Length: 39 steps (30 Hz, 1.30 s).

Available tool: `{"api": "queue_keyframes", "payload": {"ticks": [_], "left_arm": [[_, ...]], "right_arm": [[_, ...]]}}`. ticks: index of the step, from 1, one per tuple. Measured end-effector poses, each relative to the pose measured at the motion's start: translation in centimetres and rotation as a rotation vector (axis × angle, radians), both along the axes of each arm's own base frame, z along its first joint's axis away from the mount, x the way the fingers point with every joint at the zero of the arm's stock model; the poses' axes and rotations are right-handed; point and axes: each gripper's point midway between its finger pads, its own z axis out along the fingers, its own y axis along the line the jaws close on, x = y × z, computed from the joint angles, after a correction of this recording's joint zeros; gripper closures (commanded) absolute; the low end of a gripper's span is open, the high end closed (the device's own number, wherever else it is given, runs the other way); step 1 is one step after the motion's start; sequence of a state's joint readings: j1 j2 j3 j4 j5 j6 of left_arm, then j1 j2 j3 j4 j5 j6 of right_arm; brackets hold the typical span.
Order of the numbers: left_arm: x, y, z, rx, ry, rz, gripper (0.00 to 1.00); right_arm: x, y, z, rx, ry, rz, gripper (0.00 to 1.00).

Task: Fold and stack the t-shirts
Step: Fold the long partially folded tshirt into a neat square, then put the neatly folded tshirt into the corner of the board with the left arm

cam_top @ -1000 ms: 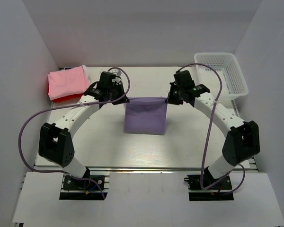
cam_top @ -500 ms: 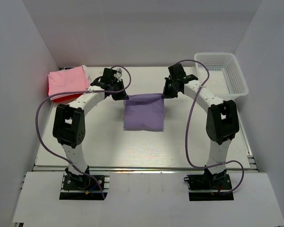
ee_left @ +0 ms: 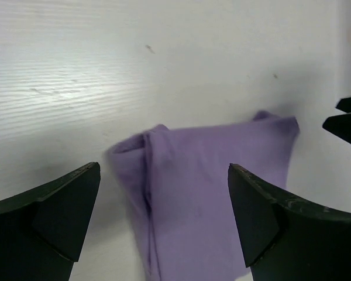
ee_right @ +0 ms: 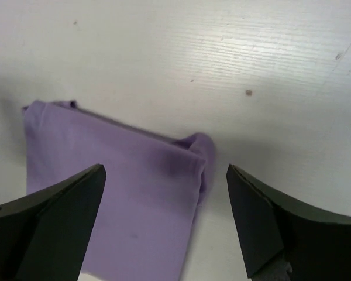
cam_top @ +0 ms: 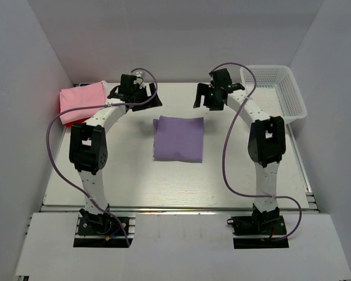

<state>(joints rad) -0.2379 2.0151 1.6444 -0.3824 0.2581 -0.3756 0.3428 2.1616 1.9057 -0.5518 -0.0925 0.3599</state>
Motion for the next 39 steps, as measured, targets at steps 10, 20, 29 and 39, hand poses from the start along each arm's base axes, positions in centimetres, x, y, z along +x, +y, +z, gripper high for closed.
{"api": "queue_keyframes", "payload": {"ticks": [10,20,29,39], "left_arm": [[-3.6,-7.3,0.0,-0.150,-0.032,-0.271,0.00],[-3.3,-7.3,-6.3,-0.162,0.055,-0.249,0.00],[-2.9,-5.9,-8.7,-0.158,0.074,-0.196,0.00],[-1.3,-5.1,-6.7,-0.064,0.044,-0.170,0.00]], "right_arm": [[-6.9,1.5,2.5,0.176,-0.043,0.143,0.10],[-5.9,4.6,-2.1,0.312,-0.008,0.222,0.10],[-6.2,4.8,-6.7,0.329,0.067,0.204,0.10],[-6.2,3.8,-2.6,0.254,-0.030,0.220,0.10]]}}
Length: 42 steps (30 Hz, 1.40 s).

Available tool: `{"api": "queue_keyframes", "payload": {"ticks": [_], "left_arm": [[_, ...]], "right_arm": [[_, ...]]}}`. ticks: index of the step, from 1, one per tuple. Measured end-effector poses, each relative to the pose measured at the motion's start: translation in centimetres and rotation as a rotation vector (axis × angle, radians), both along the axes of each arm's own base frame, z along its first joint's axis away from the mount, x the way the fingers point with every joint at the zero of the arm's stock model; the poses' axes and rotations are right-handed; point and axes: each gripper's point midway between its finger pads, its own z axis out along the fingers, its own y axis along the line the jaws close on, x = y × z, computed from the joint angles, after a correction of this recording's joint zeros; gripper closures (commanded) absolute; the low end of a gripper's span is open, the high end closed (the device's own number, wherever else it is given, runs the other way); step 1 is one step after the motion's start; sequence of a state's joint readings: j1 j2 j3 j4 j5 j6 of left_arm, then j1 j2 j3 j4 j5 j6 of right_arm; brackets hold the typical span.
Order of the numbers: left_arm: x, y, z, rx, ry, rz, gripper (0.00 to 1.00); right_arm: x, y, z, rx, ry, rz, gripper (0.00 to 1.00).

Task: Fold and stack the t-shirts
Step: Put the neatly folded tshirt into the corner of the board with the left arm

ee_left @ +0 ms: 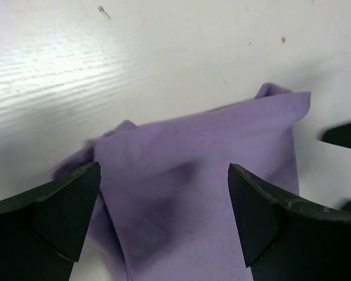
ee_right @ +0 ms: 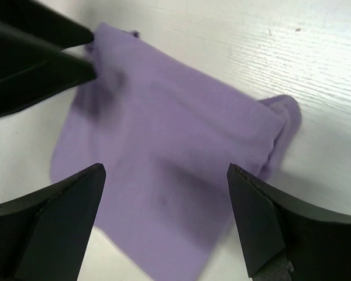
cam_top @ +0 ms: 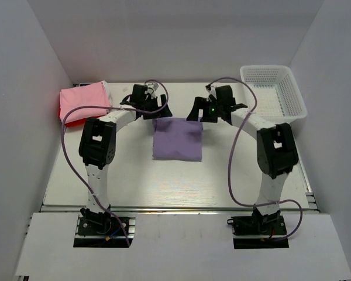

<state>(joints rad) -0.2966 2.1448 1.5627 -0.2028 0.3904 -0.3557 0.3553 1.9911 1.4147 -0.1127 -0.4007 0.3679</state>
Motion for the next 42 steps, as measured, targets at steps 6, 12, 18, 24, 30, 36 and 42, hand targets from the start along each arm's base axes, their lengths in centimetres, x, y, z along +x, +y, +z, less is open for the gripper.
{"api": "queue_keyframes", "payload": {"ticks": [6,12,18,24,30,36,42], "left_arm": [[-0.9,2.6,2.7,0.097,-0.023,0.091,0.00],[-5.2,4.7,1.5,0.155,0.034,0.126,0.00],[-9.3,4.1,-3.0,0.195,0.148,0.076,0.00],[-9.2,2.2,-3.2,0.162,0.108,0.020,0.12],[-8.4,0.6,-4.3,0.148,0.078,-0.028,0.65],[-8.5,0.2,-4.2,0.162,0.044,-0.083,1.00],[-8.0,1.1,-3.1,0.229,-0.003,-0.142,1.00]], "right_arm": [[-3.1,-2.6,9.9,0.024,-0.229,-0.056,0.10],[-8.7,-6.4,9.0,-0.009,-0.246,-0.171,0.10],[-12.1,-8.2,6.5,-0.048,-0.172,-0.209,0.10],[-14.1,-9.2,6.5,-0.039,-0.193,-0.229,0.10],[-15.5,-10.1,3.9,-0.056,-0.146,-0.267,0.10],[-16.7,-11.5,1.1,-0.099,-0.092,-0.328,0.10],[-17.4,-12.6,0.6,-0.109,-0.110,-0.381,0.10]]}}
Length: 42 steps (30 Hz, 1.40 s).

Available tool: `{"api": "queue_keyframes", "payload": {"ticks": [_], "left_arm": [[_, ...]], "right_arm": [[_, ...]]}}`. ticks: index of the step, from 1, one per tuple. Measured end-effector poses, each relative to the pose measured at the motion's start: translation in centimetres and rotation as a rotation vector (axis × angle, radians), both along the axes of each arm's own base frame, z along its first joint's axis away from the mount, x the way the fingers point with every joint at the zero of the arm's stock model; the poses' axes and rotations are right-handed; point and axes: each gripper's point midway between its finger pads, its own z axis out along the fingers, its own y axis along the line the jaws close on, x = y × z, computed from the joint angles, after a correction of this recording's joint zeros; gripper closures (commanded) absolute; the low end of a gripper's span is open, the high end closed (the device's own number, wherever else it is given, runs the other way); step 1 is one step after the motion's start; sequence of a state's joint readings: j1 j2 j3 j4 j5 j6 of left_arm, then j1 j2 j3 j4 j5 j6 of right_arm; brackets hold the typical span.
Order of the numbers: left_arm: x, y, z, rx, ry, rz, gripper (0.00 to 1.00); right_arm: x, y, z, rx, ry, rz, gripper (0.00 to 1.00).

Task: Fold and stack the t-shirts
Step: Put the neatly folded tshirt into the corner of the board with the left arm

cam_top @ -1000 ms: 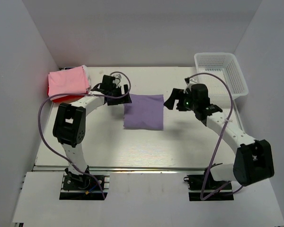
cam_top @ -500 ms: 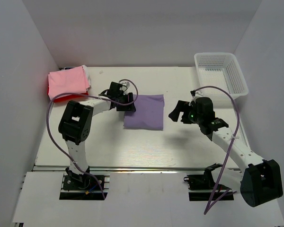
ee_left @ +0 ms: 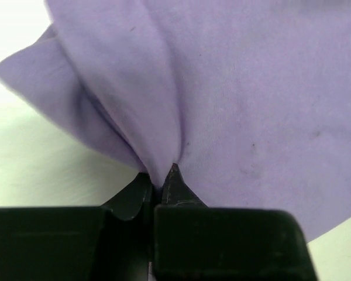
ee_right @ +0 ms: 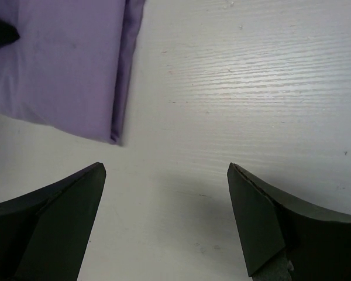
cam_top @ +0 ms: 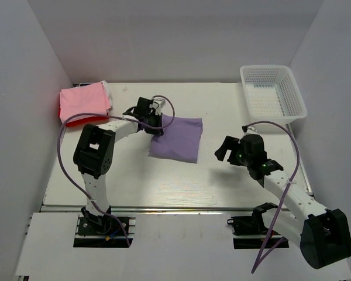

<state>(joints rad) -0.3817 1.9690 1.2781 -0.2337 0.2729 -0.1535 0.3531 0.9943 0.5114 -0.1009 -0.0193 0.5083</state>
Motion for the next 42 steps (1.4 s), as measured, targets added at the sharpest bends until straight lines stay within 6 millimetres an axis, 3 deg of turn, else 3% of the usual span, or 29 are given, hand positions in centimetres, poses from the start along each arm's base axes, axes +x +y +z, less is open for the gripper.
{"api": "queue_keyframes", "payload": {"ticks": [7,13,21,31,42], "left_arm": [[4.9,1.7,5.9,0.077,-0.164,-0.036,1.00],[8.2,4.7,10.3,0.156,-0.280,-0.056,1.00],[11.0,10.9,14.7,0.318,-0.379,-0.028,1.00],[14.2,18.8,23.8,0.451,-0.549,0.110,1.00],[14.5,26.4,25.0,0.565,-0.545,0.286,1.00]], "right_arm": [[-0.2,-1.0,-0.5,-0.020,-0.006,-0.047,0.10],[0.1,-1.5,-0.4,-0.039,-0.018,-0.073,0.10],[0.3,-2.1,-1.0,-0.067,-0.005,-0.100,0.10],[0.5,-2.2,-1.4,-0.078,0.018,-0.106,0.10],[0.6,-2.1,-1.1,-0.082,0.024,-0.105,0.10]]}}
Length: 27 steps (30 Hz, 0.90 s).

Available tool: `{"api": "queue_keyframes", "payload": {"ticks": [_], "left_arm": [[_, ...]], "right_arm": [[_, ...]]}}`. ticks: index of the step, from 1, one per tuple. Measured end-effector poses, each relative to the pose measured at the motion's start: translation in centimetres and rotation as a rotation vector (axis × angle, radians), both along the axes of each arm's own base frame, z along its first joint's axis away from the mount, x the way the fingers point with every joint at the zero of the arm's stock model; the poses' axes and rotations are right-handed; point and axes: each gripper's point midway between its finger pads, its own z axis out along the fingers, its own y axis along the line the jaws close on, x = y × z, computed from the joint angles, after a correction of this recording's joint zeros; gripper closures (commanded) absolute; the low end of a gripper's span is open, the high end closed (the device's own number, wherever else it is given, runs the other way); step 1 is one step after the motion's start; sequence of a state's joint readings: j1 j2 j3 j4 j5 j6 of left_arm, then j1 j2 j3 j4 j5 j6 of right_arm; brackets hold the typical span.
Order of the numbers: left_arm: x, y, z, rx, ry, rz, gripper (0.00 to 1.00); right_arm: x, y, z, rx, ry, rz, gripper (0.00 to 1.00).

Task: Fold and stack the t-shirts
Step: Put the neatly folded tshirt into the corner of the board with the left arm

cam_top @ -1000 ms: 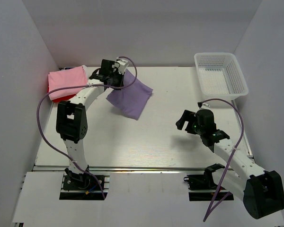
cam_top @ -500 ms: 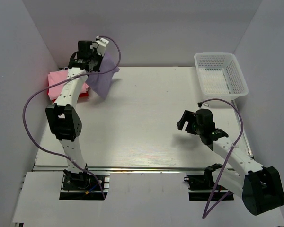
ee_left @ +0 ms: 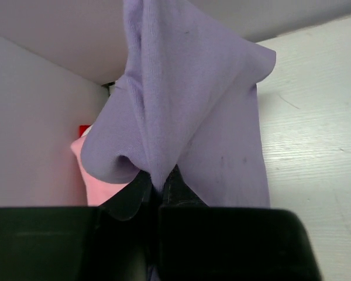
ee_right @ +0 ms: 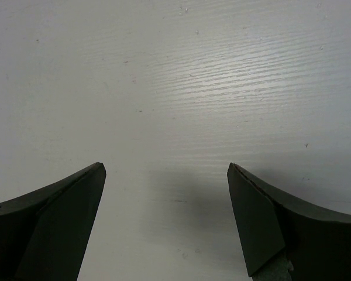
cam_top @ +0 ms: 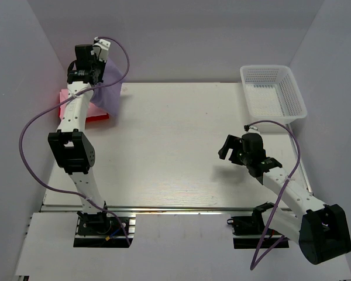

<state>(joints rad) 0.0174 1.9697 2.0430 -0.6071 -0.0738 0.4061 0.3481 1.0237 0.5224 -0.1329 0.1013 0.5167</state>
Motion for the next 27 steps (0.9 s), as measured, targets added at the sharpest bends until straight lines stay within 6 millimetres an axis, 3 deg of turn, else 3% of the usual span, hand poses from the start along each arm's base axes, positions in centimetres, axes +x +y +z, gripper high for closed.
{"api": "queue_keyframes", "payload": {"ticks": [7,15,22,24,25,26,27], "left_arm": [[0.1,4.5,1.0,0.006,-0.047,0.112,1.00],[-0.1,8.2,1.3,0.001,-0.079,0.189,1.00],[0.1,10.4,-1.5,0.018,-0.052,0.250,1.00],[0.4,11.2,-2.4,0.040,-0.045,0.289,0.41],[0.5,11.8,-2.7,0.053,-0.045,0.315,0.18],[0.5,12.3,-3.0,0.063,-0.048,0.347,0.02],[0.6,12.8,-3.3,0.070,-0.048,0.378,0.00]], "right_arm": [[-0.1,0.4,0.0,0.009,0.013,0.016,0.10],[-0.1,0.7,-0.4,0.015,0.033,0.029,0.10],[0.4,1.1,0.1,0.025,0.033,0.040,0.10],[0.5,1.2,0.1,0.024,0.035,0.040,0.10],[0.5,1.2,0.1,0.024,0.036,0.040,0.10],[0.6,1.2,0.1,0.024,0.037,0.040,0.10],[0.7,1.2,0.1,0.023,0.037,0.040,0.10]]}}
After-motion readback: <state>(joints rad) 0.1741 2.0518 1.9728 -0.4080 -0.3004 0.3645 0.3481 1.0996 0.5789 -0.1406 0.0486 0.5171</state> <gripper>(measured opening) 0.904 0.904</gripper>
